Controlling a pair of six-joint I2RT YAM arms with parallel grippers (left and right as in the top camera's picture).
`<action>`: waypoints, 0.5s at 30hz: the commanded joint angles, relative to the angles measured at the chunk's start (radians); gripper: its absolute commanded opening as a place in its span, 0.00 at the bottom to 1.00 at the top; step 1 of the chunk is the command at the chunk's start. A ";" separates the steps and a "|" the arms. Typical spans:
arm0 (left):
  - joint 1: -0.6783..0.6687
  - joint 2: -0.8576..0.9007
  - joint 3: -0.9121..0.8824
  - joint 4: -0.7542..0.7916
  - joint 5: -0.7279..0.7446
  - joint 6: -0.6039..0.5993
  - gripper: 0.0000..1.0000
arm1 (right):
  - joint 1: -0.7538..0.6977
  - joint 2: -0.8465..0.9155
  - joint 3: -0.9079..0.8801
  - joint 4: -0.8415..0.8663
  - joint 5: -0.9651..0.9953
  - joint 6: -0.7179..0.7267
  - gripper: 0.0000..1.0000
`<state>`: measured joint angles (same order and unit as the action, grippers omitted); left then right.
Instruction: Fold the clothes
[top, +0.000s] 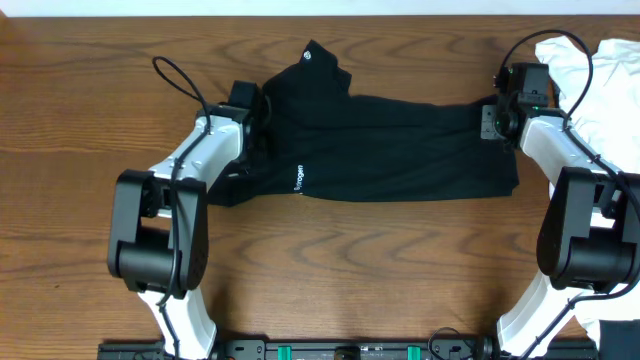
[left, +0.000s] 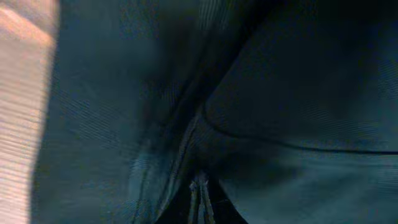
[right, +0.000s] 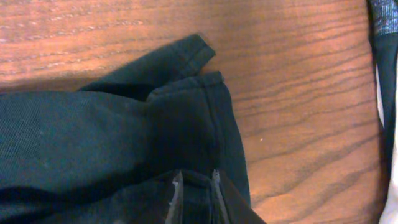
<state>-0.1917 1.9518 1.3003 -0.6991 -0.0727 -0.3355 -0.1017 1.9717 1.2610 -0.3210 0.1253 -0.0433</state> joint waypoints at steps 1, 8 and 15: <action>0.000 -0.129 0.087 0.007 -0.018 0.010 0.08 | -0.004 -0.065 0.021 -0.013 0.005 0.024 0.18; -0.018 -0.262 0.164 0.026 0.015 0.034 0.17 | -0.004 -0.201 0.025 -0.111 -0.031 0.039 0.24; -0.018 -0.238 0.452 -0.055 0.116 0.060 0.37 | -0.005 -0.273 0.216 -0.337 -0.138 0.039 0.28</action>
<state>-0.2070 1.6966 1.6421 -0.7475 -0.0051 -0.2977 -0.1017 1.7245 1.3872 -0.6277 0.0463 -0.0177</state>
